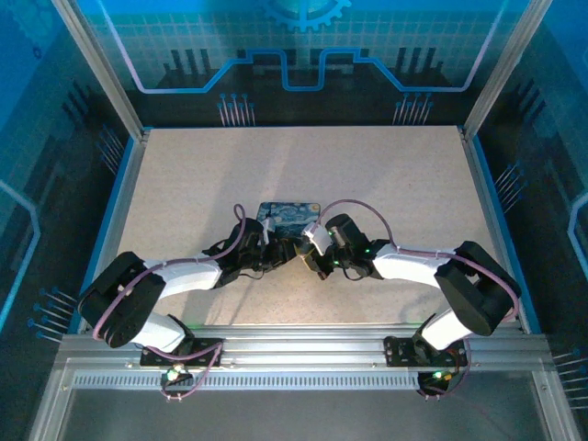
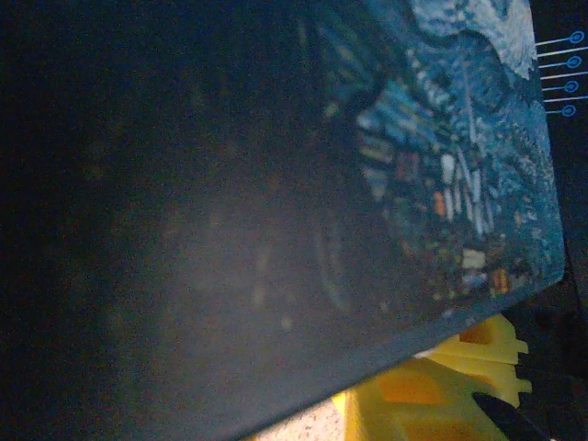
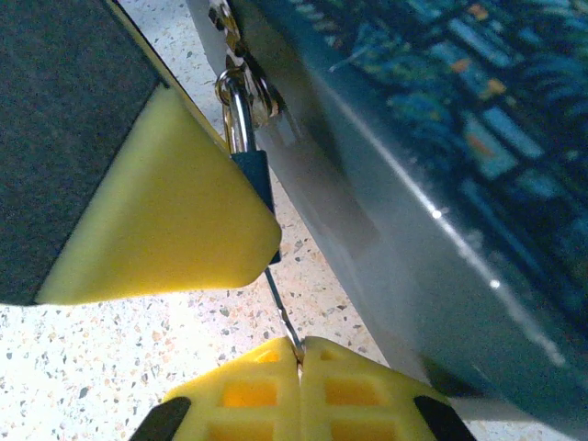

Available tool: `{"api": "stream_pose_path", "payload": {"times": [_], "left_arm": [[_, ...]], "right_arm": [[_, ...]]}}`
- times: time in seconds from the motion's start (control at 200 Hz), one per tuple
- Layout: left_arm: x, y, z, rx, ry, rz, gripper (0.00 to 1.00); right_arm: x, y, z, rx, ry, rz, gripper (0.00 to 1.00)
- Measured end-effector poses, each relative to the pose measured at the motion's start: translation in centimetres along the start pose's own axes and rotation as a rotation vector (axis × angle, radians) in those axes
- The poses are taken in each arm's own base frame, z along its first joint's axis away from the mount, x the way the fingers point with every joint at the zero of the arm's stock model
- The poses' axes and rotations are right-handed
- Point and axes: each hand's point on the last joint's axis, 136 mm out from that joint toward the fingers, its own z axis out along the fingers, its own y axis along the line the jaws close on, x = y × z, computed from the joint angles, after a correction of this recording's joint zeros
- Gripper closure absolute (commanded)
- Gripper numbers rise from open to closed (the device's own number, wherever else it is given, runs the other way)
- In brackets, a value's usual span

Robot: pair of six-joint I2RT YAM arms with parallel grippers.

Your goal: Unlock a padlock with a key

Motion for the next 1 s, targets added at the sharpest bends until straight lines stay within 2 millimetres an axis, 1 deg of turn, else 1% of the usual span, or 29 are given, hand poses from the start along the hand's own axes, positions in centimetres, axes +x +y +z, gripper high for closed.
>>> {"api": "stream_pose_path", "payload": {"times": [0.645, 1.0], "left_arm": [[-0.3, 0.0, 0.0, 0.0, -0.013, 0.001, 0.75], [-0.7, -0.4, 0.0, 0.008, -0.028, 0.004, 0.75]], "right_arm": [[-0.5, 0.1, 0.4, -0.011, -0.02, -0.002, 1.0], [-1.5, 0.1, 0.3, -0.013, -0.039, -0.002, 1.0]]}}
